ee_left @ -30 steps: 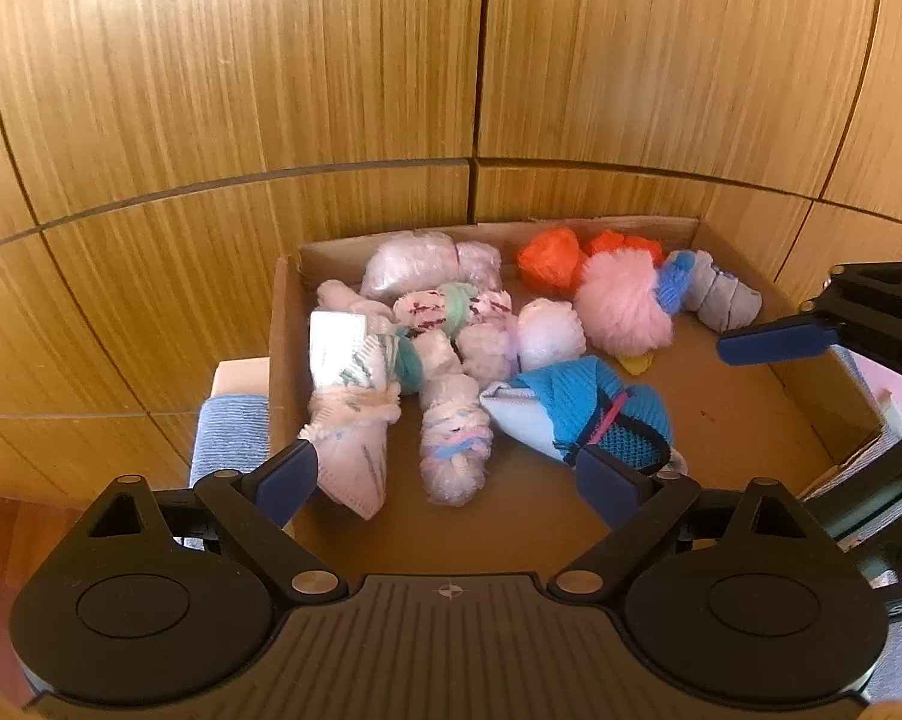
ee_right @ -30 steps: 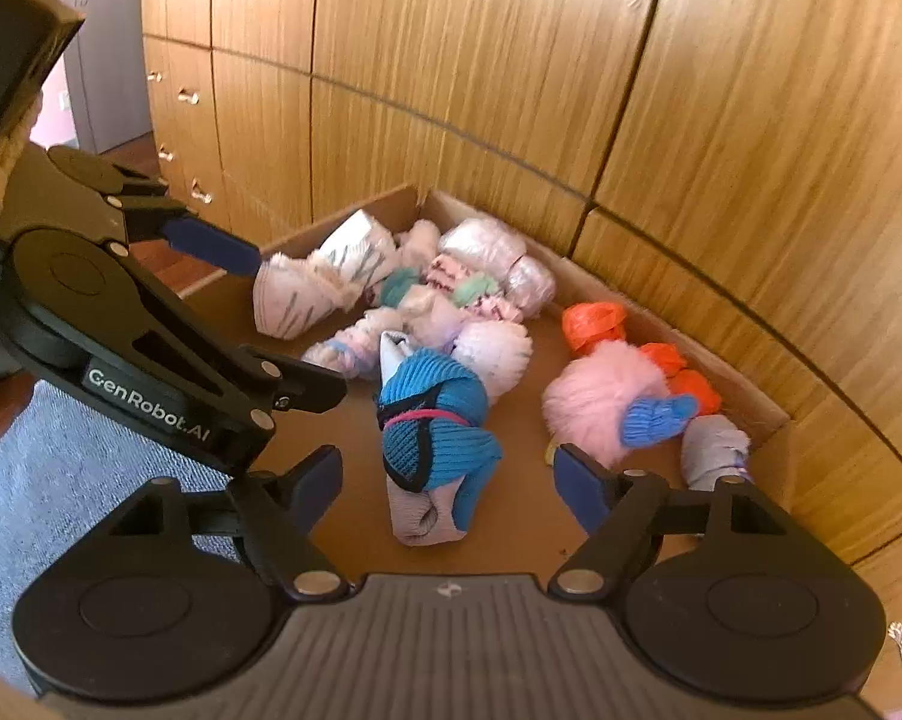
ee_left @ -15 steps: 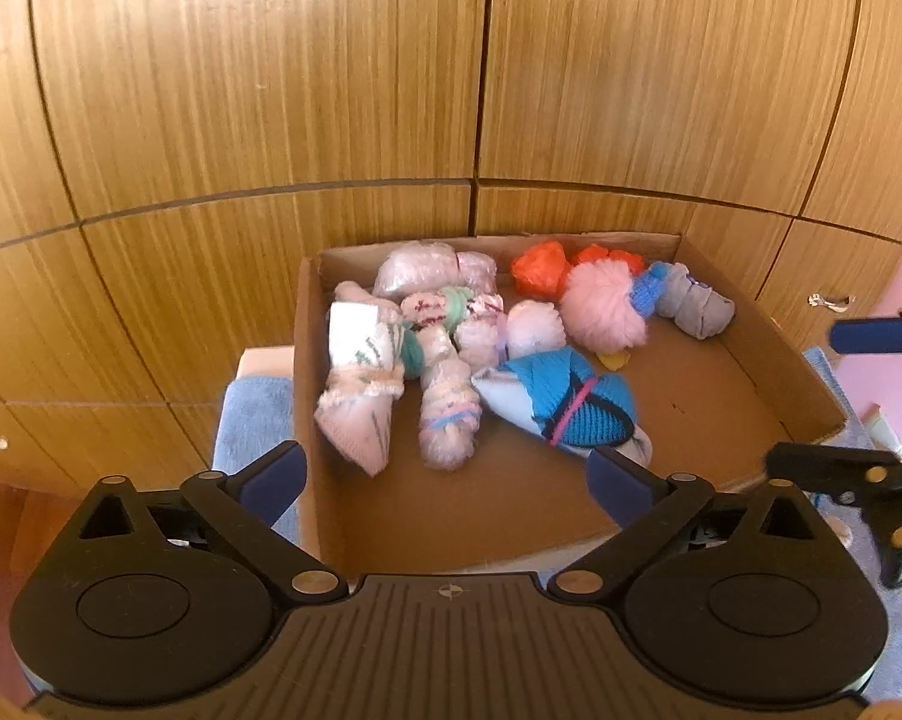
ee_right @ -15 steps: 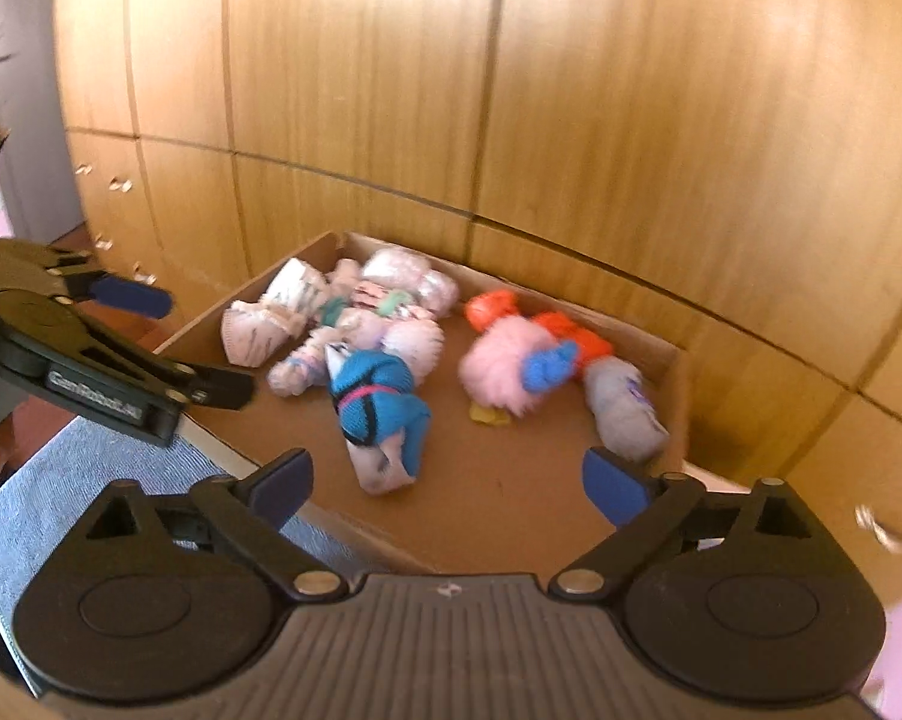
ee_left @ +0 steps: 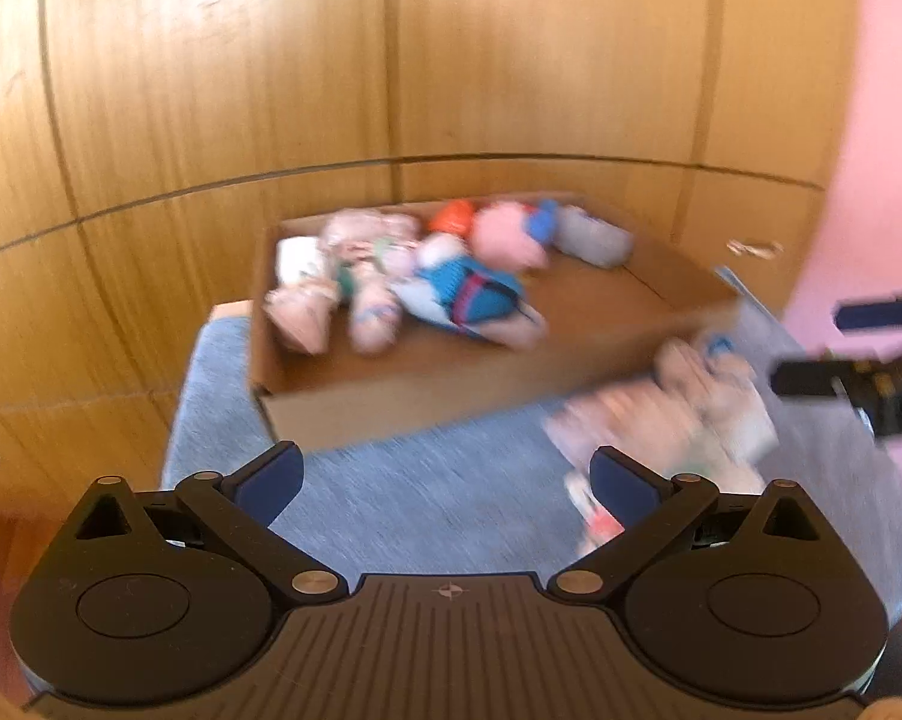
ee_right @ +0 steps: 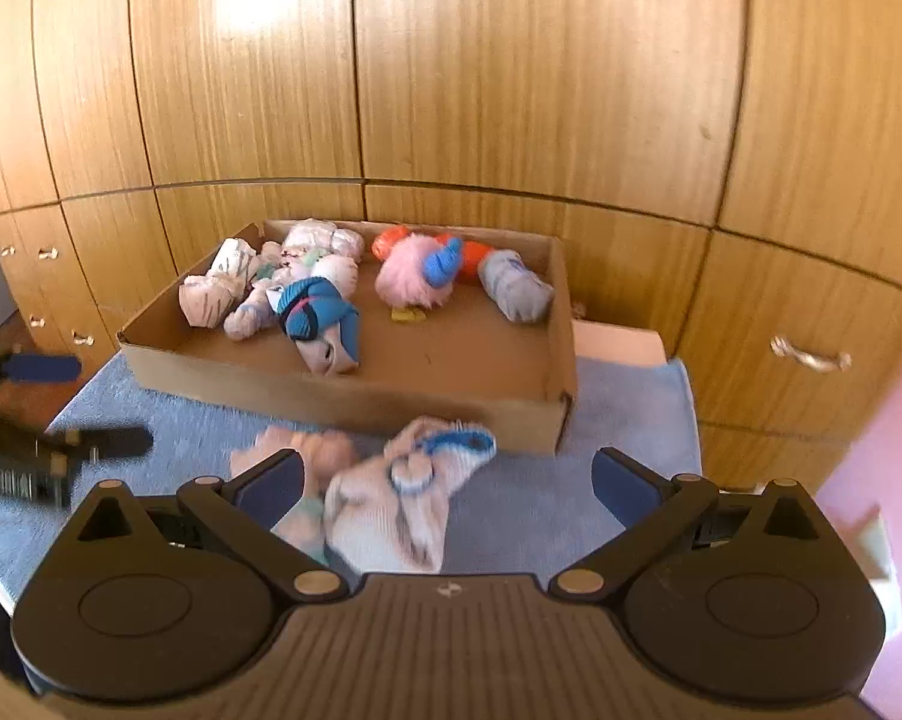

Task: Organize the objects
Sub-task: 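Withdraw both open tools from the box back over the pile, then grasp a white pink-banded sock with the left tool while the right grasps a pink sock, then carry both socks into the box and open both tools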

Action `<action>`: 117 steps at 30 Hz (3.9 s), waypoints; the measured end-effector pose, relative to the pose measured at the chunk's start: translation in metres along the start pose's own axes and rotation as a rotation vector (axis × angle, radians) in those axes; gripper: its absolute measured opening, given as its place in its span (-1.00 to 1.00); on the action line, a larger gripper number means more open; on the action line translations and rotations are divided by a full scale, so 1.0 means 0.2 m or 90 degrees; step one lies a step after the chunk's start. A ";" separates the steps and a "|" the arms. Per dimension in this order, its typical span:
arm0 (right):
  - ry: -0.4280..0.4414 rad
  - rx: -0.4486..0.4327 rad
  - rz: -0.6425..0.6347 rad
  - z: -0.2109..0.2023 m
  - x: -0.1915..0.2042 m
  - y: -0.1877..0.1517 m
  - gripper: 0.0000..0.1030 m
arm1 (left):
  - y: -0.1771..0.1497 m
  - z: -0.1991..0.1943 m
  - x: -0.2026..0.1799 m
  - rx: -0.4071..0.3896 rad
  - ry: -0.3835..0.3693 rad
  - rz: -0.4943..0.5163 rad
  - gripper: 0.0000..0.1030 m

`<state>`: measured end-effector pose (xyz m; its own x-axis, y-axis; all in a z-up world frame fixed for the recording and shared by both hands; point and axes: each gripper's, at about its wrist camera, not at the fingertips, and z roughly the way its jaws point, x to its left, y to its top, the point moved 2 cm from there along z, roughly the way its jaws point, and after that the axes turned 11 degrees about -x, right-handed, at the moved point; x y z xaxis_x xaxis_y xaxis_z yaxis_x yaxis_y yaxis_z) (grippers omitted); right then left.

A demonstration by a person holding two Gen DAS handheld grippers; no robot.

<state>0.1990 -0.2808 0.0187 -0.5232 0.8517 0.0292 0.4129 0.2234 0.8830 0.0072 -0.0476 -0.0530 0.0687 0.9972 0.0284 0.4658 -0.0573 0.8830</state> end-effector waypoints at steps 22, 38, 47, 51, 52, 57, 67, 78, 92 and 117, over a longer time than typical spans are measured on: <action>0.035 0.014 0.094 0.21 -0.02 -0.13 0.23 | -0.16 0.15 -0.25 0.017 -0.120 0.088 0.17; 0.071 0.003 0.108 0.24 0.03 -0.14 -0.06 | -0.18 0.14 -0.20 0.015 -0.120 0.065 0.44; 0.059 -0.017 0.118 -0.02 -0.07 -0.22 -0.27 | -0.18 0.10 -0.18 0.014 -0.142 0.079 0.12; 0.075 0.000 0.102 -0.09 -0.07 -0.30 -0.27 | -0.20 0.07 -0.16 0.009 -0.139 0.074 0.13; 0.070 0.003 0.089 -0.10 -0.06 -0.32 -0.24 | -0.20 0.07 -0.17 0.007 -0.136 0.073 0.15; 0.041 -0.008 0.068 -0.09 -0.02 -0.31 0.11 | -0.18 0.10 -0.17 0.014 -0.123 0.067 0.32; -0.021 -0.025 -0.006 0.01 0.10 -0.33 0.33 | -0.16 0.11 -0.23 0.014 -0.125 0.090 0.17; -0.002 -0.064 0.039 -0.08 -0.05 -0.37 -0.23 | -0.18 0.06 -0.17 0.013 -0.130 0.086 -0.32; 0.108 -0.122 -0.106 -0.23 -0.07 0.02 -0.24 | 0.23 0.00 -0.06 -0.003 -0.158 0.046 -0.32; 0.173 0.001 -0.219 0.51 -0.13 0.31 -0.24 | 0.49 0.78 -0.22 0.096 -0.135 -0.004 -0.31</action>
<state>0.3152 -0.2411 0.0254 -0.8073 0.5721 -0.1445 0.1810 0.4731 0.8622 0.1871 -0.1036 -0.0405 0.2406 0.9664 -0.0901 0.5922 -0.0726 0.8025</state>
